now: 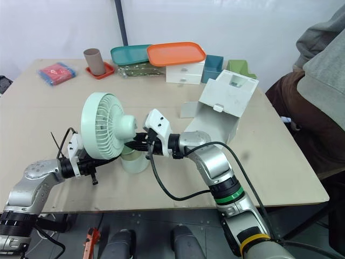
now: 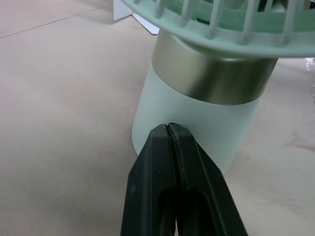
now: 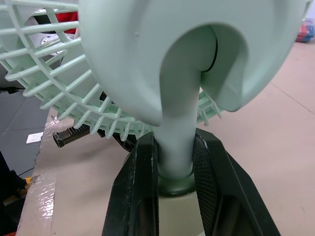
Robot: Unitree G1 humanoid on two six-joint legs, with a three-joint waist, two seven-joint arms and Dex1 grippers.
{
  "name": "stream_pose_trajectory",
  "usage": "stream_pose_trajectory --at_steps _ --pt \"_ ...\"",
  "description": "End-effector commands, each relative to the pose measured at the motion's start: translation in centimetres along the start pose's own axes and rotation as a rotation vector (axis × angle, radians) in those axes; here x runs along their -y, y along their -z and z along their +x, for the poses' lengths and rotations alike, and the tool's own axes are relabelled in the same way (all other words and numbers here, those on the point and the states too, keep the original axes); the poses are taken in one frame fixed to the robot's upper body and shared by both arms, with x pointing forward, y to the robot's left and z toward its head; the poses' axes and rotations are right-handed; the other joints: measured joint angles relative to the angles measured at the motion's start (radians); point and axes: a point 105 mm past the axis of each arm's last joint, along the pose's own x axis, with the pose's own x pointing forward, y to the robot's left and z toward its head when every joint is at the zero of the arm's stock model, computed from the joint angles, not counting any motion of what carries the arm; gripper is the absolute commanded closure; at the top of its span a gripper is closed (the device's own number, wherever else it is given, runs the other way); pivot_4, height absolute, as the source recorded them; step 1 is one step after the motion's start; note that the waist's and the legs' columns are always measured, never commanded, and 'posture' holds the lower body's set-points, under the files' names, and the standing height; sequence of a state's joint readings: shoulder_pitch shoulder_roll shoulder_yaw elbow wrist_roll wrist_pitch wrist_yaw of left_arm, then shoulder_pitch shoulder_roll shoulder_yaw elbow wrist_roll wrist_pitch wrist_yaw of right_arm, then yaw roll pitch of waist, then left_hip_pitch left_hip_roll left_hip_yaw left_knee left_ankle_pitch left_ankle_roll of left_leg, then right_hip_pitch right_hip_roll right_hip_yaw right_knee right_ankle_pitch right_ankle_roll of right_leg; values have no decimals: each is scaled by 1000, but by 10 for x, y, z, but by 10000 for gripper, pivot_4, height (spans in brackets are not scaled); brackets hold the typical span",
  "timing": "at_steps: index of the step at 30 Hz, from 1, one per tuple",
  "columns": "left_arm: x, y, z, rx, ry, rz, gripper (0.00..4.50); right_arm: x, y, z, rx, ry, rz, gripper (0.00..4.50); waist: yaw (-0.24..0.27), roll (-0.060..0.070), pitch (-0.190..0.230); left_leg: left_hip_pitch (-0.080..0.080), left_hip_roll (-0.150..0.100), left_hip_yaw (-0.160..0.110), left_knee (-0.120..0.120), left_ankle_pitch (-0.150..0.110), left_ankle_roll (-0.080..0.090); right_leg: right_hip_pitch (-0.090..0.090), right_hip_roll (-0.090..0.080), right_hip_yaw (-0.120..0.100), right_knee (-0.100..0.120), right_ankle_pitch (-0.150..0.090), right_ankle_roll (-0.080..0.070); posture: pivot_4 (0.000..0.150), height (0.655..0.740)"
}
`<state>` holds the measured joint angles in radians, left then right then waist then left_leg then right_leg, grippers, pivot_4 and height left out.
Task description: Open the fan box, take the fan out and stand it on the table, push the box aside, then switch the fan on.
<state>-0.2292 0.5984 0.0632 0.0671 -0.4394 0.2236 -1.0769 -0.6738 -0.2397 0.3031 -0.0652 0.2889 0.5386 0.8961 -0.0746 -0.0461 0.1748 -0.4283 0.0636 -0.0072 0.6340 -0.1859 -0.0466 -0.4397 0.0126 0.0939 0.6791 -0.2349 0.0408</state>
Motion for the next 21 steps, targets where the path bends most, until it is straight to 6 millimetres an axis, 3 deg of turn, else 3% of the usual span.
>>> stream_pose_trajectory --at_steps 1,12,21 --pt "7 -10 7 36 49 27 44022 -12 -9 5 29 -46 -24 40987 0 0 0 0 0 0 0 0 0 0 0 0 0 0 0 1500 7400" --pt "10 -10 8 37 51 24 44022 -11 -8 6 25 -41 -20 40987 0 0 0 0 0 0 0 0 0 0 0 0 0 0 0 1500 7400" --pt "-9 -16 -15 42 -87 9 44022 4 -12 3 32 0 -19 40987 -1 0 0 0 0 0 0 0 0 0 0 0 0 0 0 1500 7400"
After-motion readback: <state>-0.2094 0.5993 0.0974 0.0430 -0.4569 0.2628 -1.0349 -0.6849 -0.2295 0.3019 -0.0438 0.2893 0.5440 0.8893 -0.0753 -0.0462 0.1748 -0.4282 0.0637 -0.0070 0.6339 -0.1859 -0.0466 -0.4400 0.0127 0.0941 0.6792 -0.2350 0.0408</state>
